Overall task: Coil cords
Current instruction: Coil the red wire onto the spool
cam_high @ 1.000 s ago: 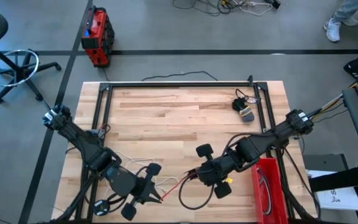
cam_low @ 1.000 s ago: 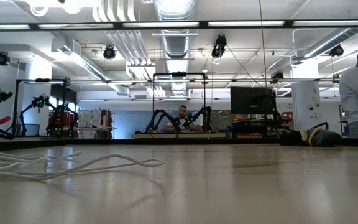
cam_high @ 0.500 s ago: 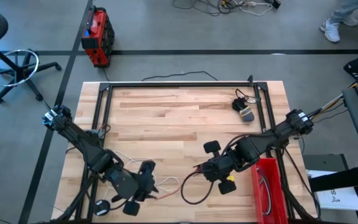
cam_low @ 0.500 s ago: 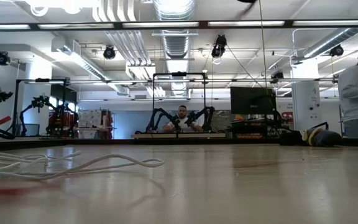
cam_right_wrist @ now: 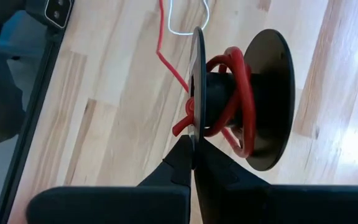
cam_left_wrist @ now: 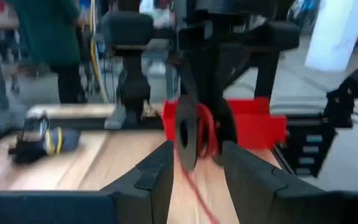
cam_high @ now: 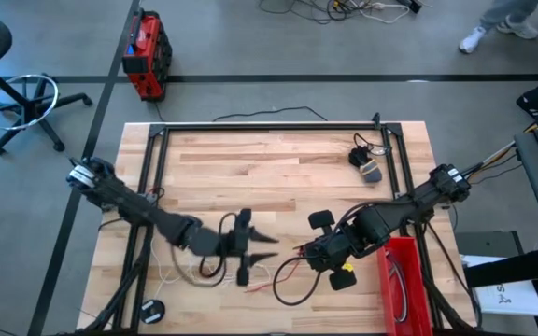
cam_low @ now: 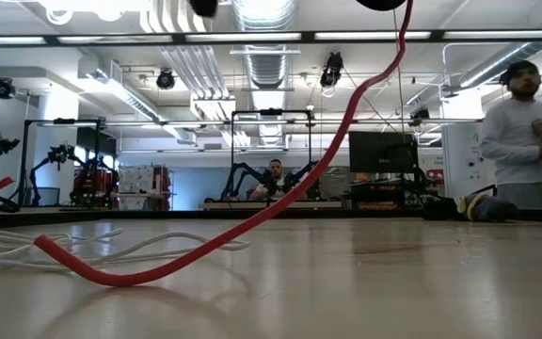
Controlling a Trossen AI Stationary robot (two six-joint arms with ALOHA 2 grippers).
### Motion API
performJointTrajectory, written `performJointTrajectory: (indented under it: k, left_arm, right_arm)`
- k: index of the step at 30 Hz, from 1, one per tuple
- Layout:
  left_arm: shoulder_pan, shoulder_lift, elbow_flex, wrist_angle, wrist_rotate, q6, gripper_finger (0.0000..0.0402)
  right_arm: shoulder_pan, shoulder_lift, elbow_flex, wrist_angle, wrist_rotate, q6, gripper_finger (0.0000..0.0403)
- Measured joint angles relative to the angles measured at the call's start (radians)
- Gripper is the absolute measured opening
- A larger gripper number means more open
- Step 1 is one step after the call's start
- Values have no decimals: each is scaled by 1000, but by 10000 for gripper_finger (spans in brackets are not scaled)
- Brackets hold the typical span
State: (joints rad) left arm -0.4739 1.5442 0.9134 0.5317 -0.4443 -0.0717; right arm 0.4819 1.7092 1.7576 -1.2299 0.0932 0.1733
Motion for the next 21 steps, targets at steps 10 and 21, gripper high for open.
performJointTrajectory:
  k: [10, 21]
  left_arm:
    - [24, 171, 58, 206, -31, 138, 124]
    - [41, 182, 86, 177, -108, 107, 129]
  right_arm:
    - [-1, 0, 0, 1, 56, 2, 0]
    - [16, -2, 1, 9, 68, 15, 0]
